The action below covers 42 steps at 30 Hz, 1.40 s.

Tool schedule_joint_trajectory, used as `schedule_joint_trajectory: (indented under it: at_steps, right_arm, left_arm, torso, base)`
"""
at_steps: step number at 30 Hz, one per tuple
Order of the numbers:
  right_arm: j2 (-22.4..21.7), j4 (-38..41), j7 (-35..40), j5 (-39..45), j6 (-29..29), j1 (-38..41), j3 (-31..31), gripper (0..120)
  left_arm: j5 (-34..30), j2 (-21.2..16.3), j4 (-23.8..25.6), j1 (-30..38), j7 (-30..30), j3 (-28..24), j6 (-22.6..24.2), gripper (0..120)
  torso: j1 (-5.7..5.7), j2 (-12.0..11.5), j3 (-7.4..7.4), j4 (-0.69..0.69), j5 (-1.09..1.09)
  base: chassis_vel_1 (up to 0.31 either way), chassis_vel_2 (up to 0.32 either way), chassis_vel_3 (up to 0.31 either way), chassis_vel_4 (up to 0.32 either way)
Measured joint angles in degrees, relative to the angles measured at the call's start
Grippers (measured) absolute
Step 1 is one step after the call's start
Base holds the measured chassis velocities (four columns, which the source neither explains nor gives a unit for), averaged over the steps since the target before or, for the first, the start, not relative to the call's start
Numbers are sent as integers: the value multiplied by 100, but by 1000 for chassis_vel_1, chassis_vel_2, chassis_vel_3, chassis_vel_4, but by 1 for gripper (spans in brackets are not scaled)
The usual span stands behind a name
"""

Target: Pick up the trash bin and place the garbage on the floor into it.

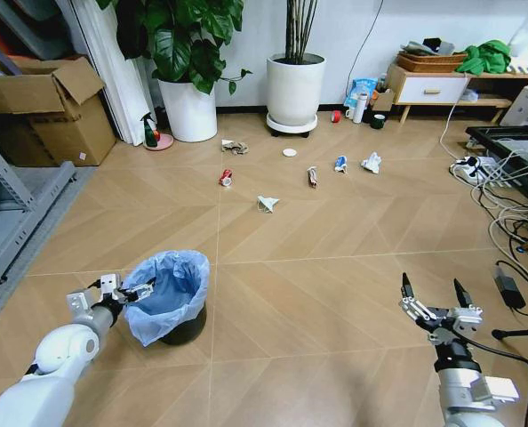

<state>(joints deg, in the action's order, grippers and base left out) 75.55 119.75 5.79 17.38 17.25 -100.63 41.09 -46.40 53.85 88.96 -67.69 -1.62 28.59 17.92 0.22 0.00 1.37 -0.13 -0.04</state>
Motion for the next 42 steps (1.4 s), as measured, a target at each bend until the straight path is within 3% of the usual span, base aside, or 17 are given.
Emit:
schedule_joint_trajectory:
  at_steps: [11,15,24,34,40,42]
  right_arm:
    - [-7,0,-2,7,-20,34,-31,100]
    - [-10,0,-4,13,-24,36,-50,100]
    - [-30,32,-5,44,-40,48,-58,100]
    - [-25,67,-16,26,-43,38,-62,100]
    - [-62,137,53,-171,-311,53,-102,100]
    - [-71,119,39,-271,-383,122,-139,100]
  left_arm:
    - [-37,-6,16,-34,-17,51,-5,48]
    - [13,29,45,-132,-17,98,-5,29]
    - [53,33,77,-228,-23,179,13,0]
    - [46,81,209,-353,-50,267,-3,0]
    - [-245,117,820,-711,63,864,20,0]
    - [-261,91,1146,-993,92,1293,45,0]
  torso:
    - [0,0,0,0,0]
    - [0,0,0,0,0]
    - [0,0,0,0,-1]
    - [0,0,0,0,-3]
    - [0,0,0,-1,0]
    - [0,0,0,-1,-1]
  base:
    - [0,0,0,0]
    - [0,0,0,0]
    - [0,0,0,0]
    - [0,0,0,0]
    - [0,0,0,0]
    - [0,0,0,0]
